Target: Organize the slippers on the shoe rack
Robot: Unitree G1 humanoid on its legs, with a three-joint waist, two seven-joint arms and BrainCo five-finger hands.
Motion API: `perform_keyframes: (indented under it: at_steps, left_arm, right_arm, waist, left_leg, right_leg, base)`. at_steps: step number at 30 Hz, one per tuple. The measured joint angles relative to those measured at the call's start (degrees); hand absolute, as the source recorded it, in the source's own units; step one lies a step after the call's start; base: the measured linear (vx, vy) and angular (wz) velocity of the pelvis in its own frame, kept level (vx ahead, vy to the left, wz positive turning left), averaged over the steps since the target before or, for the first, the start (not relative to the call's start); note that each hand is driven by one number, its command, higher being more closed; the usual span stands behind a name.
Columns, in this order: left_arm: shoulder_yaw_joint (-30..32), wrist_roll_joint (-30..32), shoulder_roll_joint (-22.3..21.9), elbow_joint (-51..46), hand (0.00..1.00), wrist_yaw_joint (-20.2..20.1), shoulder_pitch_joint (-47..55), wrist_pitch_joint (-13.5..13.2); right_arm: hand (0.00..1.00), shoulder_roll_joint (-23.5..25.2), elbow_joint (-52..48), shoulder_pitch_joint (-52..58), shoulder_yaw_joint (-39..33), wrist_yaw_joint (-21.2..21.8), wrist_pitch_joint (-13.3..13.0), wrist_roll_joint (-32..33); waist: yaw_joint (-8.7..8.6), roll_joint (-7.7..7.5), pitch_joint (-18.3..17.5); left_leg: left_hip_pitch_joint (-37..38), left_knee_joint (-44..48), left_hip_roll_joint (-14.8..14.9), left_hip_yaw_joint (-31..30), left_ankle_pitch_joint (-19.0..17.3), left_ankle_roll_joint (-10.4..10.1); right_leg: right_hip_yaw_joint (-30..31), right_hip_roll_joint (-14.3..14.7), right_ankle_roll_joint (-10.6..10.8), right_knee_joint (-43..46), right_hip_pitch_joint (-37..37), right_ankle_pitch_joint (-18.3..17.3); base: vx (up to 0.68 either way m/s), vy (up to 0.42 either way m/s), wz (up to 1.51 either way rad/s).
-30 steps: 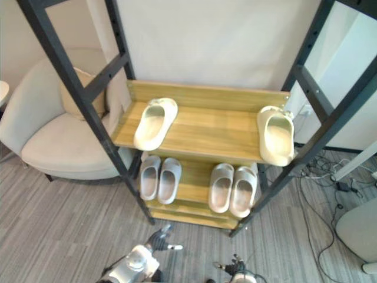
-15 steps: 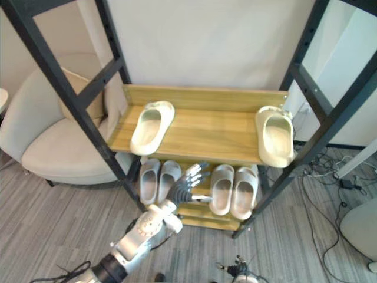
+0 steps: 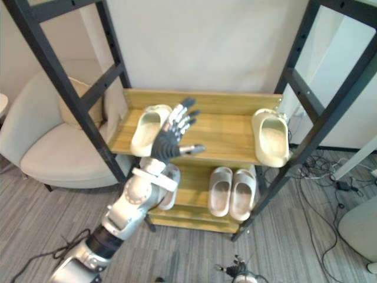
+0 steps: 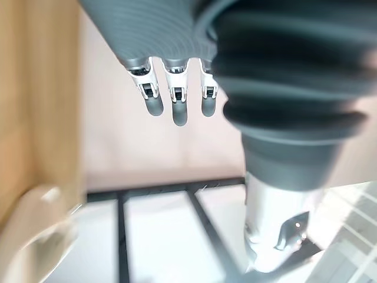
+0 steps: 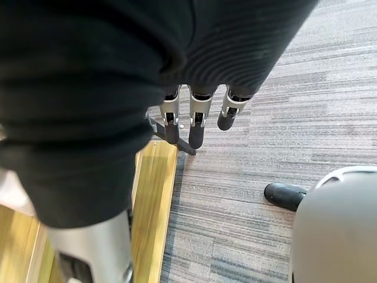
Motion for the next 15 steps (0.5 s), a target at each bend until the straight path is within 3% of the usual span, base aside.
perform_keyframes:
  at_steps: [9, 15]
  left_arm:
    - [7.47, 0.76, 7.91, 10.35, 0.00, 1.74, -2.41, -0.27]
    - [10.58, 0.71, 15.88, 19.56, 0.00, 1.97, -8.17, 0.59]
  right_arm:
    - [0.00, -0.34, -0.21, -0.23, -2.20, 0.44, 0.18, -0.01]
    - [0.00, -0.34, -0.32, -0.48, -2.47, 1.35, 0.40, -0.01]
  waist:
    - [-0.45, -0.04, -0.02]
    - [-0.45, -0.13, 0.31]
  left_leg:
    - [-0.01, 0.00, -0.16, 0.00, 0.00, -0.01]
    - [-0.87, -0.01, -0.13, 1.18, -0.08, -0.11]
  right_leg:
    - [-0.31, 0.29, -0.19, -0.81, 0.22, 0.26]
    - [0.96, 0.35, -0.24, -1.74, -1.00, 0.74]
  base:
    - [0.00, 0.000, 0.00]
    - [-0.02, 0.009, -0.11]
